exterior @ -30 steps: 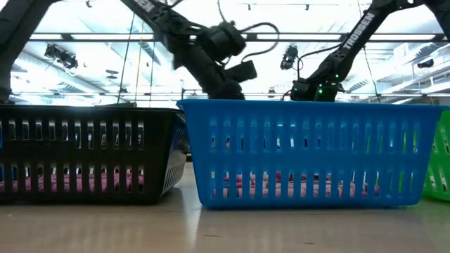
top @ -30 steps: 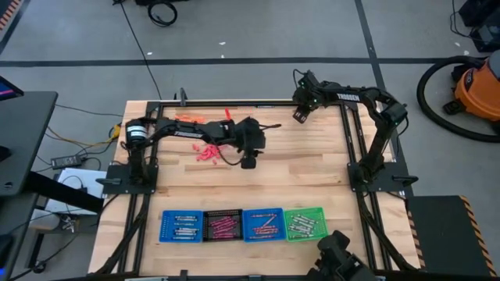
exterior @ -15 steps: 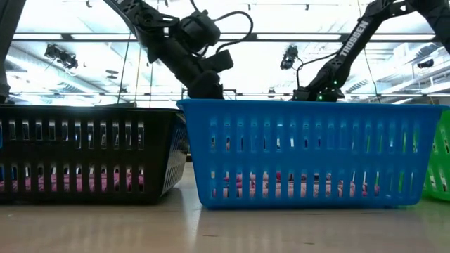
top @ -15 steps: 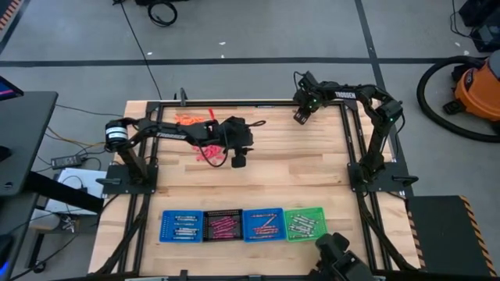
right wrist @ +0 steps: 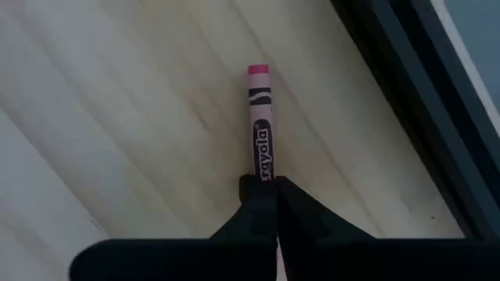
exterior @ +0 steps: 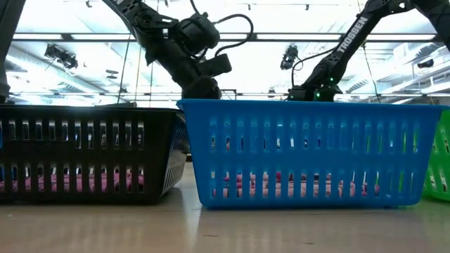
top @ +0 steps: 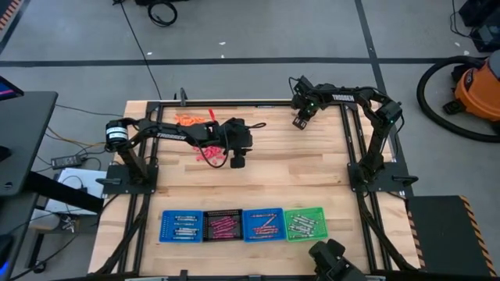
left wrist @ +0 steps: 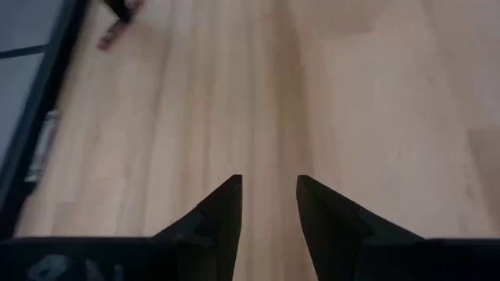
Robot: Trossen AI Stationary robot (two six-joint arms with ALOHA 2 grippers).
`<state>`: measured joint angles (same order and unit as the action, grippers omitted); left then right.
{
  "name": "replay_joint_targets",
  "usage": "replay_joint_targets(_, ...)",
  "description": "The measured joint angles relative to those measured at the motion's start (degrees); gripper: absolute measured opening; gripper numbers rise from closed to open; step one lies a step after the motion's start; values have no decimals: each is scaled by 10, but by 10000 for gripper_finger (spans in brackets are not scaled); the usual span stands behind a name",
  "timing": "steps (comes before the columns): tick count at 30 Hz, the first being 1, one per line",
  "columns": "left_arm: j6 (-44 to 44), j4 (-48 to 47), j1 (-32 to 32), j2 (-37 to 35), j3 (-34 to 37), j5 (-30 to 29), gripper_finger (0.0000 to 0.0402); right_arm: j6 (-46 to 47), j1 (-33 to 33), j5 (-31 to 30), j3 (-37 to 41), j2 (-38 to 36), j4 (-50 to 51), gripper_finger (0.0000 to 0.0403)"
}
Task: Sort crayons
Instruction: Put the pink crayon into the right blue bin
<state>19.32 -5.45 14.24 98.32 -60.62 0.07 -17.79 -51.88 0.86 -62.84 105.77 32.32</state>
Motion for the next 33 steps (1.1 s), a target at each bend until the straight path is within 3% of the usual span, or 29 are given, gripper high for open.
replay_joint_targets(5, -12, 19, 0, 2, 1, -25, 154, 3, 20, 6, 3, -14, 5, 12)
replay_joint_targets(16, 13, 111, 11, 62, 13, -30, 267, 18, 98, 42, 3, -40, 3, 9)
replay_joint_targets(33, 43, 145, 23, 78, 13, -28, 272, 58, 246, 100, 2, -42, -73, 9)
